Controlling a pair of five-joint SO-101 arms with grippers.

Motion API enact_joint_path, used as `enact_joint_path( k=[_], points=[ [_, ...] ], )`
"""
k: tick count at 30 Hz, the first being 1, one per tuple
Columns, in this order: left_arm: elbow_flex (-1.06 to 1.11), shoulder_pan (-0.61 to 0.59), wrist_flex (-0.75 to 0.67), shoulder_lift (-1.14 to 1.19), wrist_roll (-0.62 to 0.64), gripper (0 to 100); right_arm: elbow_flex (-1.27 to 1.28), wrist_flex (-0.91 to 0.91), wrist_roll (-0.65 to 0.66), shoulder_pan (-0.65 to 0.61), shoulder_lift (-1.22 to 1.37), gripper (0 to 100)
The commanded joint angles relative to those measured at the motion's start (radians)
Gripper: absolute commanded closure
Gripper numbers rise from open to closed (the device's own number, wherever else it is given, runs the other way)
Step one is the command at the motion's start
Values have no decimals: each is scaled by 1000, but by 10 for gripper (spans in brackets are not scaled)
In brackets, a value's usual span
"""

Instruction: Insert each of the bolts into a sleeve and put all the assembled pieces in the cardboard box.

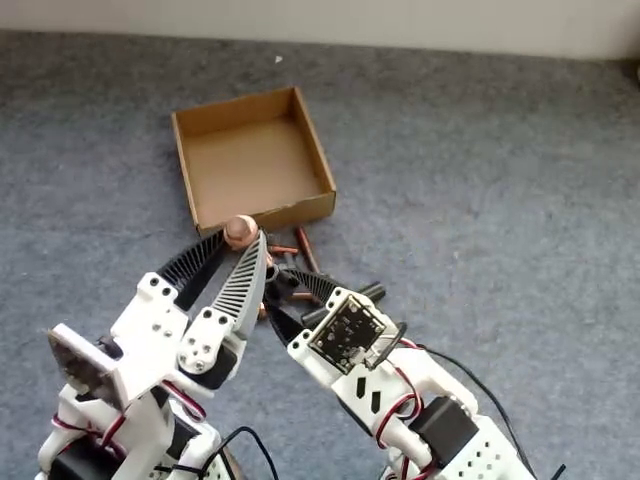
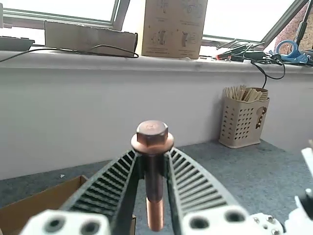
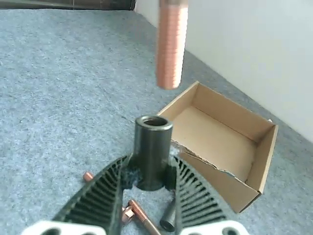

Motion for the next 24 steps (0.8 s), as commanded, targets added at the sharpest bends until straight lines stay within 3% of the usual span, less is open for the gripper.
enact_joint_path(
  k=[1, 24],
  points=[
    [4, 8, -29, -7, 17, 995, -56, -28, 14, -4, -18, 994],
    [38, 15, 31, -7, 14, 994, -194, -30, 9, 41, -18, 994]
  ],
)
